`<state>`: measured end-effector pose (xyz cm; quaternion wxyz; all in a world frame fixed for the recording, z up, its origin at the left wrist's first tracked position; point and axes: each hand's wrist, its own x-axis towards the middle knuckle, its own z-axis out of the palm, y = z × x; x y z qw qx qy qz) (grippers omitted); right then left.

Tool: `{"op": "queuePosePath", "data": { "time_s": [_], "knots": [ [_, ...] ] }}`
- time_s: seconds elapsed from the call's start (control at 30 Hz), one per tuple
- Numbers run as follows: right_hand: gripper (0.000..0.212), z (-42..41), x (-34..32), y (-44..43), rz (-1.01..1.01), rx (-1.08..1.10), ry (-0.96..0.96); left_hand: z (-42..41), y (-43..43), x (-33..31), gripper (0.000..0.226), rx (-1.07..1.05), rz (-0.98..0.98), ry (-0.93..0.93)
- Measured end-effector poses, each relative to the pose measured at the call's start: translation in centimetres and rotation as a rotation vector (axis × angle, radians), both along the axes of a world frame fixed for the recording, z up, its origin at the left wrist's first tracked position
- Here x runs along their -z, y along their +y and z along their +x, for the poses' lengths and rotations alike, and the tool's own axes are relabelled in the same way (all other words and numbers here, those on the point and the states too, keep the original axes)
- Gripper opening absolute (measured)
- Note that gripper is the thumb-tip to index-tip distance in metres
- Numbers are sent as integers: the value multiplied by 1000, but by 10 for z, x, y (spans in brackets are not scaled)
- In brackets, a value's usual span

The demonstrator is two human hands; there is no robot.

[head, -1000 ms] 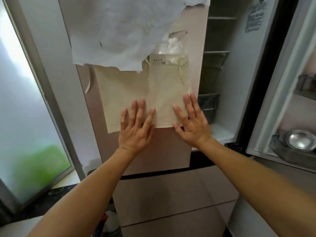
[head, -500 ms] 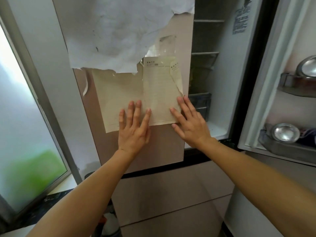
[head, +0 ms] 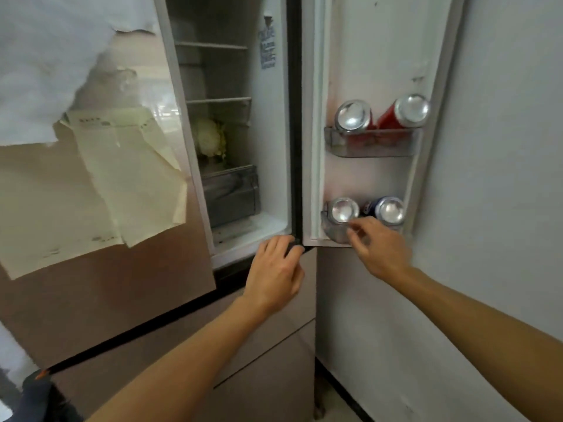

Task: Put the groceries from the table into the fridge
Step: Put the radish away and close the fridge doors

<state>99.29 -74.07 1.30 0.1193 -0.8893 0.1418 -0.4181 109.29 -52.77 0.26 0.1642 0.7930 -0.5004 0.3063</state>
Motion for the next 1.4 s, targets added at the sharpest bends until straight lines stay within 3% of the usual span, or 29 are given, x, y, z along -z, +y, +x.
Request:
{"op": "queuePosePath", "data": {
  "time_s": [0.23,0.33,0.53,0.73,1.07,1.4],
  "knots": [
    [22,-36,-23,-115,316,213,-164,-44,-137,-24,39,119,-15,-10],
    [27,-26,-23,-164,415,198,-202,-46,-179,-30,46,89,-43,20],
    [44,12,-8,-206,541,67,-103,-37,-221,-20,58,-69,30,-20],
    [48,20,13,-195,647,-12,-125,-41,-214,-18,57,-132,8,-34],
    [58,-32,11,-140,619,-47,-80,-55,-142,-18,66,-199,89,115],
    [48,-79,31,-33,315,-50,44,-65,-26,-7,73,-274,87,252]
  ]
}}
